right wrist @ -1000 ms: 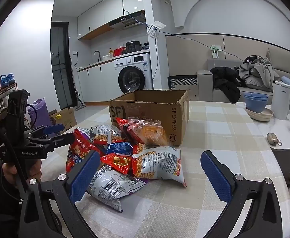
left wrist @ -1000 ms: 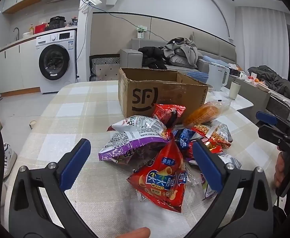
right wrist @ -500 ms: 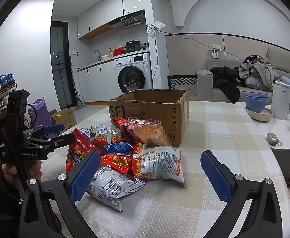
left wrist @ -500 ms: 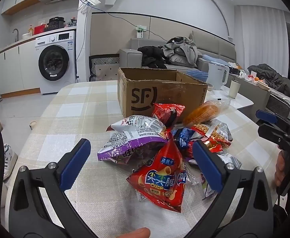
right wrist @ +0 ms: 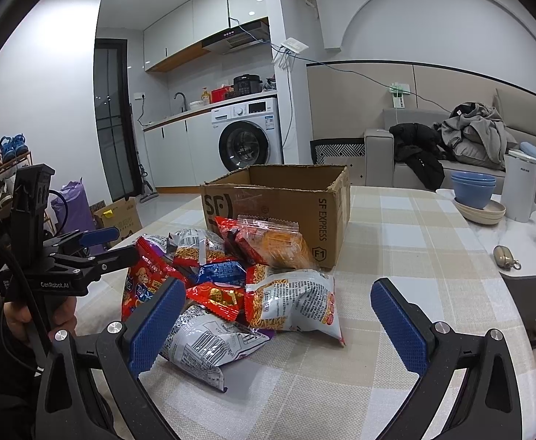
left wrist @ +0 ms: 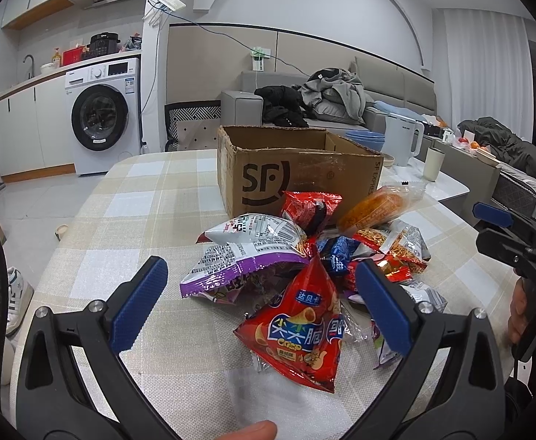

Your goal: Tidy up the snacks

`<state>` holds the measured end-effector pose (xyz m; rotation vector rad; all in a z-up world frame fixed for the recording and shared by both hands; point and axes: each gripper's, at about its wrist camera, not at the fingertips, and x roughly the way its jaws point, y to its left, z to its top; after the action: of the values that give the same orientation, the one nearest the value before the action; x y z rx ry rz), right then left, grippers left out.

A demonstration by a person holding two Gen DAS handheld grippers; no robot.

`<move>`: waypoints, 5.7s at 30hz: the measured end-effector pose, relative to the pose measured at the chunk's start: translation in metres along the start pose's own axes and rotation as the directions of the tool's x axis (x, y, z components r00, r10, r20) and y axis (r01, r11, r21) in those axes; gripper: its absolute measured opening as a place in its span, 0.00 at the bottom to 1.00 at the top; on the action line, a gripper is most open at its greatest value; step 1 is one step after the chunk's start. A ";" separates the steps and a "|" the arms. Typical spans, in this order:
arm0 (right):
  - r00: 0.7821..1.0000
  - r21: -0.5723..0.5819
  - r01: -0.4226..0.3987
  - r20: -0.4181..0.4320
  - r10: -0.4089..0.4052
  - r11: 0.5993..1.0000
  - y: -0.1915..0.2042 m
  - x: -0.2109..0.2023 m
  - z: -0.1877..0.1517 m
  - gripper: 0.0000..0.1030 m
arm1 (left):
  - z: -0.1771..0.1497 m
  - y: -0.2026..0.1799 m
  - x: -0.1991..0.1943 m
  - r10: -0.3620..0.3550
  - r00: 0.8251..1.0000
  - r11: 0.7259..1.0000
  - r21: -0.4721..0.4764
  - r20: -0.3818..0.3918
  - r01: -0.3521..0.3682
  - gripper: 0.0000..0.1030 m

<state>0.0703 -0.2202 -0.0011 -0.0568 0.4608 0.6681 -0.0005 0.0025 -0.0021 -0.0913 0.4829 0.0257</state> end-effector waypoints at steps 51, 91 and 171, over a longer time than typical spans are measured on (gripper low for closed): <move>0.997 0.017 0.060 -0.058 -0.059 0.998 -0.005 0.010 -0.001 1.00 | -0.002 -0.004 0.005 0.001 1.000 1.000 0.008 -0.007 -0.001 0.99; 0.899 0.054 -0.203 -0.386 0.208 0.978 0.048 0.071 -0.025 0.85 | -0.011 -0.017 0.017 -0.165 0.970 0.982 0.065 -0.180 0.180 0.61; 0.904 0.099 -0.228 -0.349 0.248 0.969 0.029 0.065 -0.018 0.52 | -0.009 -0.035 0.010 -0.190 0.954 0.966 0.127 -0.233 0.224 0.41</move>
<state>0.0903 -0.1633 -0.0427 -0.0709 0.8497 0.8905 0.0058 -0.0333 -0.0123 0.0056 0.6924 -0.2302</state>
